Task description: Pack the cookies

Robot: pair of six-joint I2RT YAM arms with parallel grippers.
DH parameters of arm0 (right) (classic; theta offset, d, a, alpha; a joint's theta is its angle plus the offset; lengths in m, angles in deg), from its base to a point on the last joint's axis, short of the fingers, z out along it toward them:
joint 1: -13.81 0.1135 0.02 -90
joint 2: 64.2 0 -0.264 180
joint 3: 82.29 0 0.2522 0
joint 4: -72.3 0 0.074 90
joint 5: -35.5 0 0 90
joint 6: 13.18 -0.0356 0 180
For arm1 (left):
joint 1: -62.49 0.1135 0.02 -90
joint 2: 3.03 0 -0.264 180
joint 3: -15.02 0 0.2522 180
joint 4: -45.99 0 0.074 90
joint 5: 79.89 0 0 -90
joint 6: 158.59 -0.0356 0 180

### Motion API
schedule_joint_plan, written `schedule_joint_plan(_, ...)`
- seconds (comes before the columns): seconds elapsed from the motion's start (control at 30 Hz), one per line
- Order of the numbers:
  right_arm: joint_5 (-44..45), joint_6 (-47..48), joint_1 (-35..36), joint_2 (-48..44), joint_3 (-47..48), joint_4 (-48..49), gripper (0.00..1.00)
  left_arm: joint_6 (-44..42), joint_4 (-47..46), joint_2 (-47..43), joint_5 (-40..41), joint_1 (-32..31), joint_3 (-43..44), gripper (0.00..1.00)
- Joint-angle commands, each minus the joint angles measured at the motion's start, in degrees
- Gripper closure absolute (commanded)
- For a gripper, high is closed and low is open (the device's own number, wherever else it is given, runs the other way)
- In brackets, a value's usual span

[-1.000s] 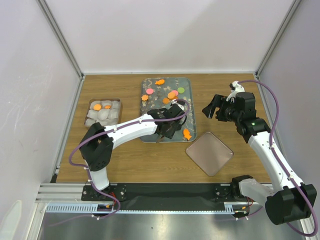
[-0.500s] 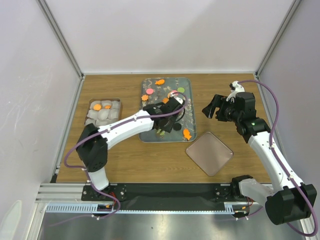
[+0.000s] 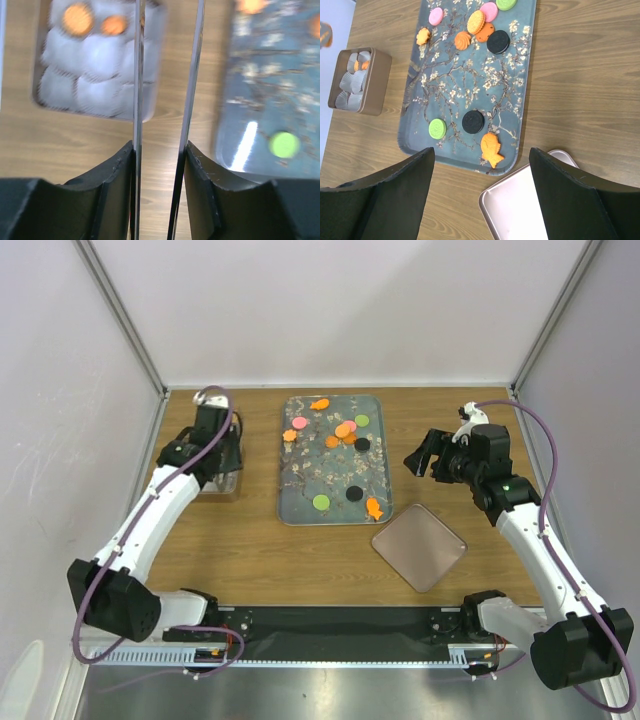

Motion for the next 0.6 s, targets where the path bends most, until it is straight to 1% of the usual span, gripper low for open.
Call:
schedule_joint_plan(0.0, -0.9, 0.8, 0.3, 0.1, 0.7, 1.2, 0.17, -1.6, -2.5, -0.8, -4.7, 5.4, -3.6, 0.55)
schedule_joint_plan(0.03, -1.0, 0.8, 0.3, 0.2, 0.7, 1.3, 0.17, -1.5, -3.1, -0.8, -6.5, 7.8, -4.7, 0.55)
schedule_joint_plan(0.1, -1.2, 0.7, 0.4, 0.3, 0.7, 1.3, 0.17, -1.5, -4.0, 0.1, -7.7, 10.0, -5.2, 0.56)
schedule_joint_plan(0.2, -1.3, 0.8, 0.4, 0.3, 0.7, 1.2, 0.17, -1.5, -4.4, 2.0, -7.8, 11.3, -5.2, 0.56)
schedule_joint_plan(0.57, -1.2, 0.7, 0.5, 0.4, 0.7, 1.3, 0.17, -1.6, -6.7, 6.4, -9.2, 12.9, -5.8, 0.57)
